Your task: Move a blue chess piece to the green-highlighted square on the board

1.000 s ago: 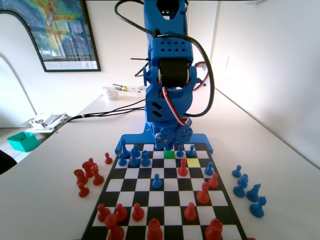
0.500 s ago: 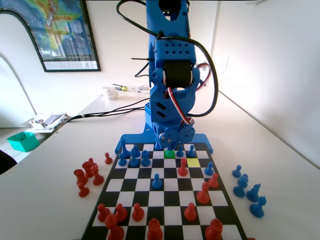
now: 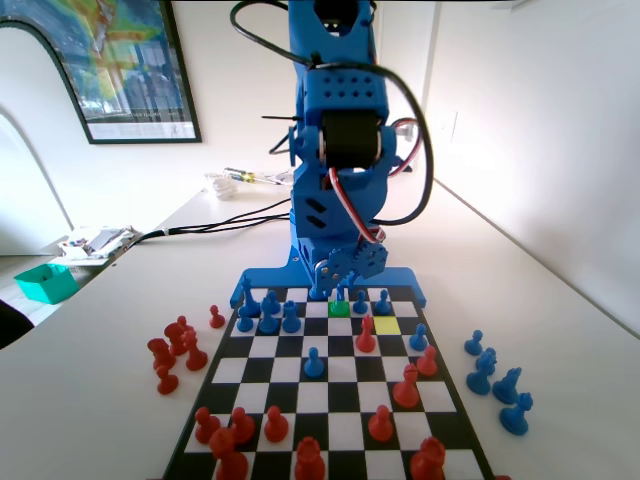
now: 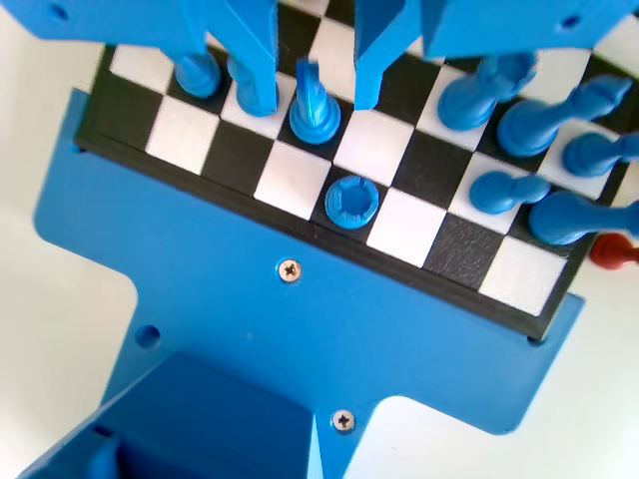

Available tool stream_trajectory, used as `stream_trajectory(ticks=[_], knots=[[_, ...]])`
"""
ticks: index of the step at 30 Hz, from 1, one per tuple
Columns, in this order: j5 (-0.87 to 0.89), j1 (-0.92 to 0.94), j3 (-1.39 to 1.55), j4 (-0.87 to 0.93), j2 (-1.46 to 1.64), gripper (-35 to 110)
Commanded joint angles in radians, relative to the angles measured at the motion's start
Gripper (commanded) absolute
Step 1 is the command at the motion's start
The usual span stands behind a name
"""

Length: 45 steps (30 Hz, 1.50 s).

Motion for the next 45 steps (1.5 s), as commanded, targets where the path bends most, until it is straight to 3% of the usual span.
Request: stream_trajectory(ticks=[1,12,28,45], knots=[[-0.018,0.006,-0.126,0.110,0.075,14],[0.097,-0.017,-0.485,0.454,0.179,1],[0.172,-0.049,-0.755,0.759,0.594,1],[0.106,-0.049,-0.390,0.747,1.227,1]])
